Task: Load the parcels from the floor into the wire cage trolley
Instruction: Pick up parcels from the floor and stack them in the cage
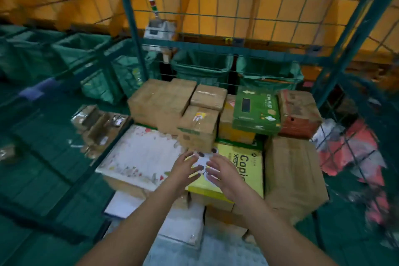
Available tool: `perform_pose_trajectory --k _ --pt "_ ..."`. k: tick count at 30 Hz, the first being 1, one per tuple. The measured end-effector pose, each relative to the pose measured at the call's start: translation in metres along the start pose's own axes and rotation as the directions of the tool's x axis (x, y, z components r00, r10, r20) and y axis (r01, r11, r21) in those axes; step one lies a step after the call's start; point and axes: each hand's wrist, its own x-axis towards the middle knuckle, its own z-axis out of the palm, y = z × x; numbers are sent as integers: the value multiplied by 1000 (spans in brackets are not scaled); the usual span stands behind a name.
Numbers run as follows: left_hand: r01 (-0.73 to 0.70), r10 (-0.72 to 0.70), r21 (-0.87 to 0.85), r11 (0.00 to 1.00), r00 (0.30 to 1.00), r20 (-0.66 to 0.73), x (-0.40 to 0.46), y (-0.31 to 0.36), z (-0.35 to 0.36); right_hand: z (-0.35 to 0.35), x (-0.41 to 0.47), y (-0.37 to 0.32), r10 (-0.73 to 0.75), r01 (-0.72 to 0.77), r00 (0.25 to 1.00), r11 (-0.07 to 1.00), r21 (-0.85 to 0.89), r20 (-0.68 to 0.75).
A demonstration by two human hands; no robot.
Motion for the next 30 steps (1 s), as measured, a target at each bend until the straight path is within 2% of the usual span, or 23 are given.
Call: perform_pose_trajectory --k 8,10,14,21,25,30 --pt "-145 102 -196 970 972 -214 -127 -75 -78 61 -79 82 -23 59 976 985 -163 215" --pt "-161 92 -223 961 952 -291 -153 -100 -105 76 -96 112 -11 65 967 977 -205 254" --pt "-192 51 -272 943 891 -452 -203 -151 -154 110 -128 171 81 72 933 913 -401 351" --pt "-265 -95 -404 876 724 -683 -296 -252 -228 176 -181 274 297 78 828 779 -623 475" --pt "-316 -205 -480 819 619 -758 -353 -303 -273 222 -216 330 391 144 763 674 -725 515" --pt "-436 -320 -545 716 488 -812 -431 -348 -334 289 -269 395 500 176 679 600 -780 537"
